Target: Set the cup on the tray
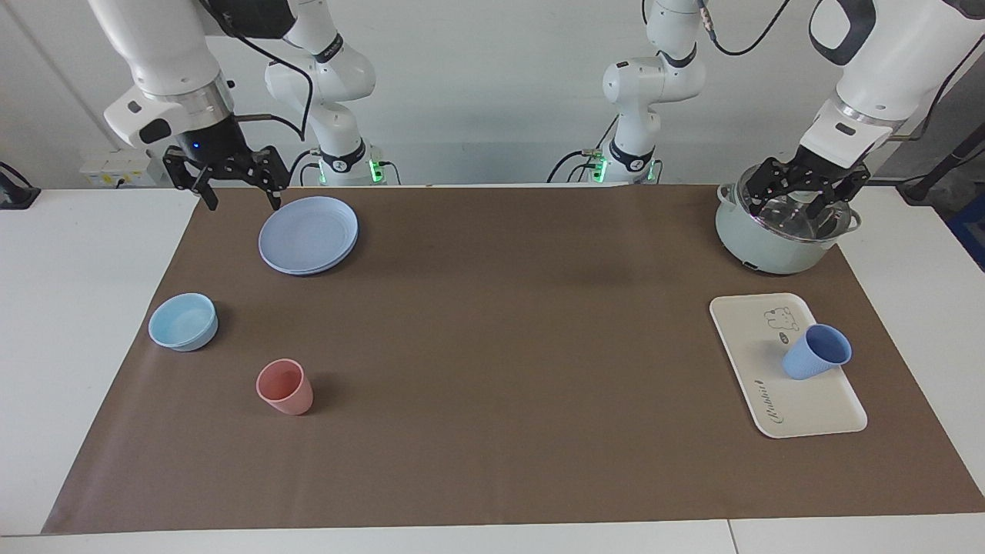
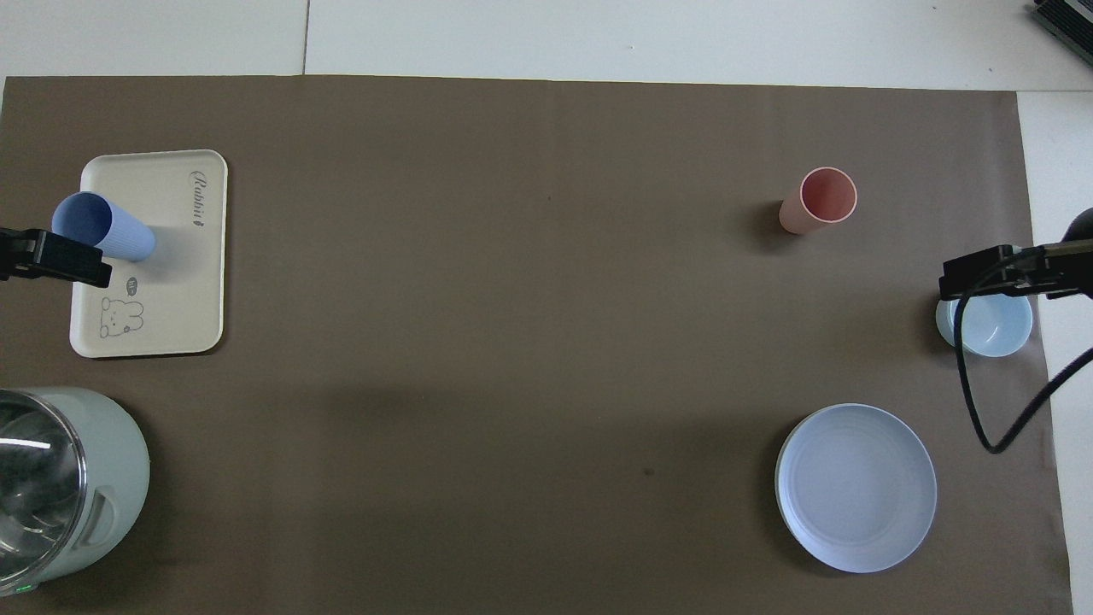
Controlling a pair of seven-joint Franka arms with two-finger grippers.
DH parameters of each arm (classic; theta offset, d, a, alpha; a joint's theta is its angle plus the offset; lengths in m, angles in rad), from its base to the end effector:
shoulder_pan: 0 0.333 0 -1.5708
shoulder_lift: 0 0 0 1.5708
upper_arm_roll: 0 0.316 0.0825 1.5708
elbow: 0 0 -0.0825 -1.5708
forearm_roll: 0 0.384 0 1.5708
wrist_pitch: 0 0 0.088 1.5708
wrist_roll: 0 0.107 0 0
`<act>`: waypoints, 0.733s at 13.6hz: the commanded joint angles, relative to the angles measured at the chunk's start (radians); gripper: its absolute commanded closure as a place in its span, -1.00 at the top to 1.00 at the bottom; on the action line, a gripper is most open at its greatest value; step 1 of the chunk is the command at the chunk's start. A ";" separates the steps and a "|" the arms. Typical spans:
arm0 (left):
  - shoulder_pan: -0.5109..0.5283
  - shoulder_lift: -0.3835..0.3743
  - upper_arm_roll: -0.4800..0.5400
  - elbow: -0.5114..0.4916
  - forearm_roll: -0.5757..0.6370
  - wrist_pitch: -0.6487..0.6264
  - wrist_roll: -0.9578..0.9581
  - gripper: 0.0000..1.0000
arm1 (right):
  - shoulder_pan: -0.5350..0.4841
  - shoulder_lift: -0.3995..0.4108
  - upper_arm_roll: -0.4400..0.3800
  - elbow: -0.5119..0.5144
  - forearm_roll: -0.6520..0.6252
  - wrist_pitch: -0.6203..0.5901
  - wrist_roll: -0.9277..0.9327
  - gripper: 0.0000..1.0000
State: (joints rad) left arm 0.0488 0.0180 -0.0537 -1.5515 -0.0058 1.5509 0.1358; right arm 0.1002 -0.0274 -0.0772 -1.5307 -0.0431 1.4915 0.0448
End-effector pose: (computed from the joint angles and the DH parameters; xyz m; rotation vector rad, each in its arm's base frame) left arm 0.5580 -0.0031 0.6219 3.1257 -0.2204 -0.0283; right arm 0.5381 0.0068 0.6514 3.1001 -0.0386 -0.0163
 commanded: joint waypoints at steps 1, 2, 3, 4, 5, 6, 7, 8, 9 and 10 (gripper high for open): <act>0.010 -0.033 -0.001 -0.039 -0.019 0.015 -0.010 1.00 | -0.034 0.052 0.000 0.034 0.009 0.005 0.030 1.00; 0.010 -0.033 -0.001 -0.036 -0.017 0.015 -0.010 1.00 | -0.031 0.032 0.000 -0.007 0.017 0.036 0.032 1.00; 0.006 -0.033 -0.001 -0.032 -0.017 0.015 -0.010 1.00 | -0.028 0.023 0.002 -0.026 0.017 0.044 0.021 1.00; 0.005 -0.033 -0.001 -0.030 -0.017 0.014 -0.012 1.00 | -0.025 0.023 0.004 -0.025 0.017 0.044 0.021 1.00; 0.005 -0.035 0.000 -0.030 -0.017 0.011 -0.012 1.00 | -0.025 0.020 0.004 -0.025 0.017 0.043 0.021 1.00; 0.006 -0.038 0.000 -0.027 -0.017 0.011 -0.013 1.00 | -0.025 0.018 0.004 -0.026 0.017 0.032 0.018 1.00; 0.008 -0.043 0.000 -0.024 -0.017 0.011 -0.013 1.00 | -0.024 0.006 0.004 -0.043 0.011 0.015 0.020 1.00; 0.008 -0.043 -0.001 -0.021 -0.017 0.012 -0.015 1.00 | -0.025 0.012 0.004 -0.033 0.005 0.013 0.020 1.00; 0.003 -0.043 -0.005 -0.009 -0.019 0.009 -0.034 1.00 | -0.036 0.017 0.004 -0.023 0.017 0.016 0.020 1.00; -0.001 -0.046 -0.006 -0.006 -0.017 0.002 -0.076 1.00 | -0.037 0.017 0.004 -0.023 0.019 0.016 0.020 1.00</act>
State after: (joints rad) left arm 0.0486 -0.0026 -0.0556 -1.5489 -0.0075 1.5509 0.1129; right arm 0.0749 0.0070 -0.0764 -1.5385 -0.0400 1.5086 0.0512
